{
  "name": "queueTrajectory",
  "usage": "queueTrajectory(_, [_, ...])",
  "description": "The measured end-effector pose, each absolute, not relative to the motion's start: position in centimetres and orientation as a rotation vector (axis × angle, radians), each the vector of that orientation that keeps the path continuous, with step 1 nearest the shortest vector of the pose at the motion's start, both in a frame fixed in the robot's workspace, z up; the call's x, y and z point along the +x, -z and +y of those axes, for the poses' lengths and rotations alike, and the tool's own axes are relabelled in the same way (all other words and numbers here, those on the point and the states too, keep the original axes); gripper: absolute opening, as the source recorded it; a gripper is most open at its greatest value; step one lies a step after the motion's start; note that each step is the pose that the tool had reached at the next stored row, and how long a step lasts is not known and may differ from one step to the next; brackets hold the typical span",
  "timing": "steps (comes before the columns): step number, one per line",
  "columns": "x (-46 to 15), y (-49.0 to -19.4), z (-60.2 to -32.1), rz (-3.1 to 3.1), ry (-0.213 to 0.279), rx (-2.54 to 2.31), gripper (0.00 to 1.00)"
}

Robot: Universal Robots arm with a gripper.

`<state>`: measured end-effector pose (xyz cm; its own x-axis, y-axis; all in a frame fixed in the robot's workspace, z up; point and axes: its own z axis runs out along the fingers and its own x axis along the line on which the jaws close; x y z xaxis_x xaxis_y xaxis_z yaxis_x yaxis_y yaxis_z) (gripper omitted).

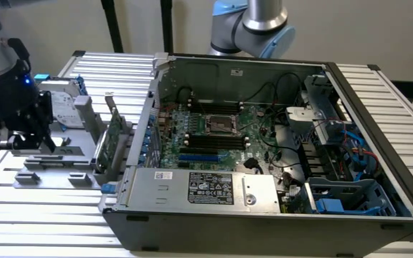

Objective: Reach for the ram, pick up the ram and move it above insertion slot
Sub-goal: 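Pick up the ram and move it above insertion slot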

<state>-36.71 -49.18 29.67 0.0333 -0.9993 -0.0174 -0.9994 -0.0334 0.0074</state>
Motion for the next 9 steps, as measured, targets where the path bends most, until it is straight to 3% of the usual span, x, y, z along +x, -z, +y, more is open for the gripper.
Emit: queueTrajectory(9, [-32.6, -33.8, -49.2, 2.177, -0.036, -2.251, 0.13])
